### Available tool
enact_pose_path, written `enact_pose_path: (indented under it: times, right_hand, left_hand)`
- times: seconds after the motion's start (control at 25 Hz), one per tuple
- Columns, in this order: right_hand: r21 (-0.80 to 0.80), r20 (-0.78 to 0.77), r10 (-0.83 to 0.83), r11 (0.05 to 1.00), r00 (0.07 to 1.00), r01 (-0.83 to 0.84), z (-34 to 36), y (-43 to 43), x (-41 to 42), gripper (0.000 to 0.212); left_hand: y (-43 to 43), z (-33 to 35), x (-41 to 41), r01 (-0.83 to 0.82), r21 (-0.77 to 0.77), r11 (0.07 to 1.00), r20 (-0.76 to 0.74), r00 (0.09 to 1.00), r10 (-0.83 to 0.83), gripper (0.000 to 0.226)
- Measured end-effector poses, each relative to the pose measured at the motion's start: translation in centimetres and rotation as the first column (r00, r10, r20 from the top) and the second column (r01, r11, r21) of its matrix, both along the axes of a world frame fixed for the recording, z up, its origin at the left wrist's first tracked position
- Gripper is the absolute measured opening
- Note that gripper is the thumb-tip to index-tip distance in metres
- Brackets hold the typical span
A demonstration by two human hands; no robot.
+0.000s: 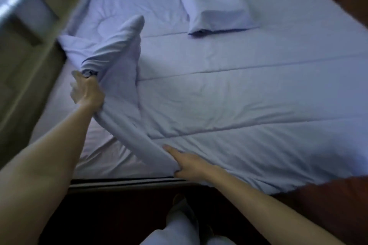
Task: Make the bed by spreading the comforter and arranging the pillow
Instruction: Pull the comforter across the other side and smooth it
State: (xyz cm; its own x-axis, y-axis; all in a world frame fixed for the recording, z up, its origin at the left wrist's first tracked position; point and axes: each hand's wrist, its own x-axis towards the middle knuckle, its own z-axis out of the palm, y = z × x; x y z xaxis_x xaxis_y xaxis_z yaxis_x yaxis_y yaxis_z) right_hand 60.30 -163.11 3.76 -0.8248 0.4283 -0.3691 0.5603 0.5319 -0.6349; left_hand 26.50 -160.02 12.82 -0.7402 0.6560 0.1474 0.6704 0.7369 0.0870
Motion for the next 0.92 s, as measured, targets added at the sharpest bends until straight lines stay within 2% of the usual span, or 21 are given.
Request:
enact_pose_path:
  times: [0.12,0.2,0.32,0.4,0.52,0.6,0.68,0.76,0.8,0.84,0.92]
  right_hand:
    - [0.066,0.09,0.011,0.998,0.996,-0.017,1.0,-1.4,-1.1,0.09]
    - [0.143,0.117,0.177,0.971,0.977,-0.193,1.3,-3.4,-2.3,0.074]
    - [0.22,0.144,0.38,0.888,0.914,-0.404,0.8,-7.0,-3.7,0.044]
    - [0.25,0.201,0.435,0.843,0.878,-0.475,0.2,-8.8,-3.9,0.039]
    - [0.27,0.271,0.456,0.809,0.848,-0.522,-1.1,-10.0,-3.9,0.035]
    - [0.276,0.302,0.455,0.799,0.838,-0.534,-1.5,-9.7,-4.0,0.034]
    - [0.227,0.337,0.477,0.795,0.812,-0.562,-2.4,-9.2,-4.6,0.036]
    - [0.11,0.423,0.511,0.791,0.748,-0.602,-3.7,-9.0,-5.4,0.047]
    - [0.03,0.465,0.527,0.794,0.711,-0.607,-4.2,-9.1,-5.9,0.055]
    - [-0.033,0.499,0.536,0.797,0.681,-0.603,-4.8,-9.3,-6.4,0.062]
    - [-0.065,0.53,0.538,0.797,0.656,-0.6,-5.6,-10.1,-7.9,0.063]
  left_hand:
    - [-10.0,1.8,-1.6,-0.139,0.107,0.984,-0.049,0.988,0.145,0.032]
    - [-16.8,1.8,-2.3,-0.239,0.162,0.958,-0.038,0.968,0.248,0.034]
    - [-26.6,-0.2,-0.9,-0.436,0.152,0.887,0.077,0.9,0.429,0.038]
    - [-31.5,-2.8,0.7,-0.516,0.148,0.843,0.208,0.85,0.484,0.044]
    - [-34.8,-6.3,1.6,-0.552,0.144,0.821,0.276,0.819,0.502,0.06]
    - [-35.0,-7.9,0.9,-0.576,0.115,0.809,0.326,0.791,0.517,0.062]
    - [-34.5,-9.0,-0.3,-0.638,-0.01,0.77,0.424,0.695,0.581,0.061]
    - [-34.7,-9.7,-1.5,-0.737,-0.196,0.646,0.478,0.503,0.72,0.072]
    - [-35.0,-9.8,-2.0,-0.763,-0.236,0.602,0.487,0.443,0.752,0.072]
    - [-35.2,-9.8,-2.6,-0.737,-0.25,0.628,0.486,0.465,0.74,0.069]
    - [-35.0,-9.7,-4.1,-0.604,-0.236,0.761,0.57,0.548,0.612,0.062]
